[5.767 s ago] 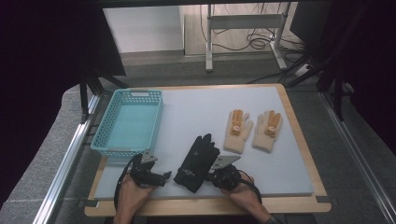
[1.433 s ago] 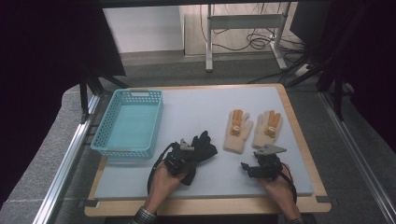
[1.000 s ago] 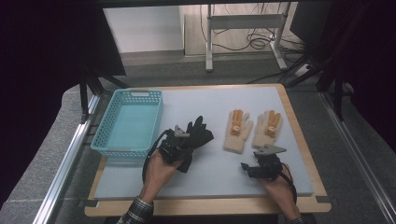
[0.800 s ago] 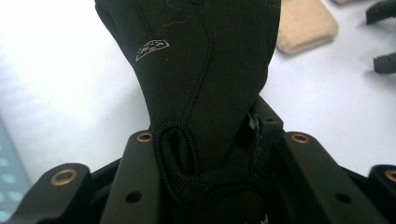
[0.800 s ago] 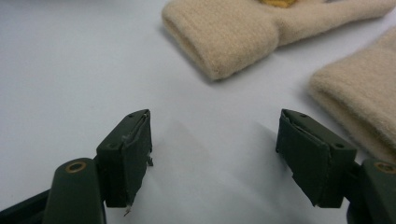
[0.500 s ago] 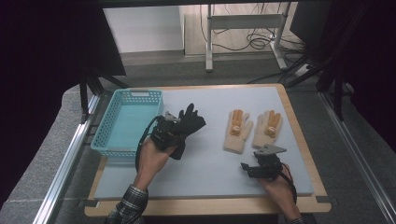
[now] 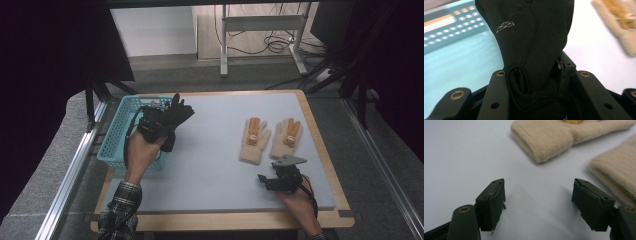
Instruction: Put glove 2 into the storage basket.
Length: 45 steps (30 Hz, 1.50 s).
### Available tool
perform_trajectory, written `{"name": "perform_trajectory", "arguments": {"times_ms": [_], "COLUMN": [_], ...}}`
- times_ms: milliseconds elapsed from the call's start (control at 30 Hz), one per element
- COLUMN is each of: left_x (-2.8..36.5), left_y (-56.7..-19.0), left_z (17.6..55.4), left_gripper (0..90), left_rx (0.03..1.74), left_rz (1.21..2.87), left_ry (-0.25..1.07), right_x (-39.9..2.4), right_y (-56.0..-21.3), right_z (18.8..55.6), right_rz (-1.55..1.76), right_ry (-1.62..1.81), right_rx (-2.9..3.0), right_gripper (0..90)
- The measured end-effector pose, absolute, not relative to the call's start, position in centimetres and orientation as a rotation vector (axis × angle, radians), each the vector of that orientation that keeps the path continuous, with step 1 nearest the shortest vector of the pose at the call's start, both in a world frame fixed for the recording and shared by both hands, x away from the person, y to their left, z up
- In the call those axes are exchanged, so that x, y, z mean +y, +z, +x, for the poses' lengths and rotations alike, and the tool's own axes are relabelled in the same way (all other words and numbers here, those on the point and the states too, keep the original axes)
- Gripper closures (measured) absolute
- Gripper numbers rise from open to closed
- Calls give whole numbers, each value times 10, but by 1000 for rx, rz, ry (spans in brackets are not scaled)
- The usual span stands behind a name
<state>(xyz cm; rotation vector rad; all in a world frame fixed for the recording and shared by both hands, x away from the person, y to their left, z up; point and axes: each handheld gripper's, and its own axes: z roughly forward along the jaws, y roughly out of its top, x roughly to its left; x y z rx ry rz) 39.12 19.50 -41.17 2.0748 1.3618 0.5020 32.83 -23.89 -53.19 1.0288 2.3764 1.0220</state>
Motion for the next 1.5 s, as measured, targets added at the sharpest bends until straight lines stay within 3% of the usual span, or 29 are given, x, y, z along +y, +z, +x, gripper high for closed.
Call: {"name": "perform_trajectory", "arguments": {"times_ms": [367, 633, 1267, 1367, 1500], "left_x": [242, 279, 311, 313, 315], "left_y": [-416, -439, -498, -502, -504], "left_z": [409, 428, 455, 457, 457], "left_gripper": [633, 626, 592, 536, 344], "left_rx": [1494, 1640, 1848, 1849, 1847], "left_rz": [2013, 2013, 2157, 2211, 2231], "left_ry": [543, 548, 560, 597, 586], "right_x": [-239, -239, -239, -239, -239], "right_y": [-532, -532, -532, -532, -532], "right_z": [328, 328, 328, 328, 329], "right_rz": [1026, 1025, 1026, 1025, 1022], "right_ry": [1021, 1020, 1022, 1021, 1019], "right_rx": [2378, 2378, 2378, 2378, 2380], "right_gripper": [261, 260, 259, 258, 258]}}
